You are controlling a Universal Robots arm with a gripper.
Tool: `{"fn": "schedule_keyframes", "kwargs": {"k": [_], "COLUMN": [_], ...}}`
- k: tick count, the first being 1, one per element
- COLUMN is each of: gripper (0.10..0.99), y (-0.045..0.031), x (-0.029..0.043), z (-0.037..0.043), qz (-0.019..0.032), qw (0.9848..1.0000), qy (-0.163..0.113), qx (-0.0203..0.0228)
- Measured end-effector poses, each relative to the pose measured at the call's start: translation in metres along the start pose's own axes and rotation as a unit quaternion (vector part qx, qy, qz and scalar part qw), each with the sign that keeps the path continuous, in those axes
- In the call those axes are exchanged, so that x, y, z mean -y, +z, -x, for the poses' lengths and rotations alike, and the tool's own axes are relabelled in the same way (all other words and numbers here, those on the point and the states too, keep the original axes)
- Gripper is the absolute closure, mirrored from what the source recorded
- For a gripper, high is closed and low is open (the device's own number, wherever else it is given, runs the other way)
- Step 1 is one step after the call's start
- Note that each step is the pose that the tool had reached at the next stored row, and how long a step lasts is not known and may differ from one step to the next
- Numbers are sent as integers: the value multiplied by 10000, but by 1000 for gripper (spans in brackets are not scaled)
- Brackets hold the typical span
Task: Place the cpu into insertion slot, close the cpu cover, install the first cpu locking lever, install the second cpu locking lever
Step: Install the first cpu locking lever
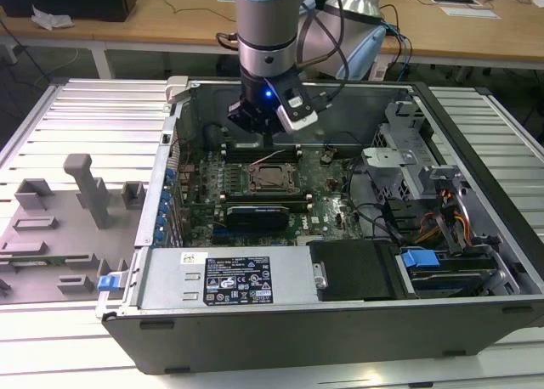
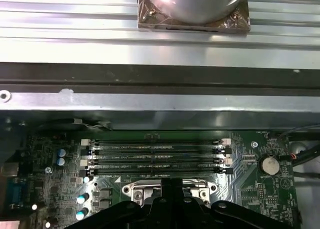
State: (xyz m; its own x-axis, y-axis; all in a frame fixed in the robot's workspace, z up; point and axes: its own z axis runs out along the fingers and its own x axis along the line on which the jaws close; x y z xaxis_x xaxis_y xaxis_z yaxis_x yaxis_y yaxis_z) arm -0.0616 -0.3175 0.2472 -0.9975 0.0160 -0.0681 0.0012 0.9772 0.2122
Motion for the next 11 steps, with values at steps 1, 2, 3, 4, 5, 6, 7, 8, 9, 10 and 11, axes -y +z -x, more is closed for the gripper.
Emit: {"fn": "schedule_keyframes", "kwargs": {"k": [1,2,3,4,5,6,7,8,9,10,11], "gripper": [980,980,980,980,980,980,980,980,980,980,980], "y": [22,42,61,77,86,94,104,115,128,139,155], "x": [4,9,12,14,14,13,12,11,9,4,-2], "z": [6,18,33,43,47,51,56,60,64,67,72], "qz": [0,0,0,0,0,0,0,0,-1,-2,-2], "qw": [10000,10000,10000,10000,10000,10000,10000,10000,10000,10000,10000], "qy": [1,2,2,3,4,5,6,8,11,17,29], "qx": [0,1,1,1,1,1,2,2,2,3,7]}}
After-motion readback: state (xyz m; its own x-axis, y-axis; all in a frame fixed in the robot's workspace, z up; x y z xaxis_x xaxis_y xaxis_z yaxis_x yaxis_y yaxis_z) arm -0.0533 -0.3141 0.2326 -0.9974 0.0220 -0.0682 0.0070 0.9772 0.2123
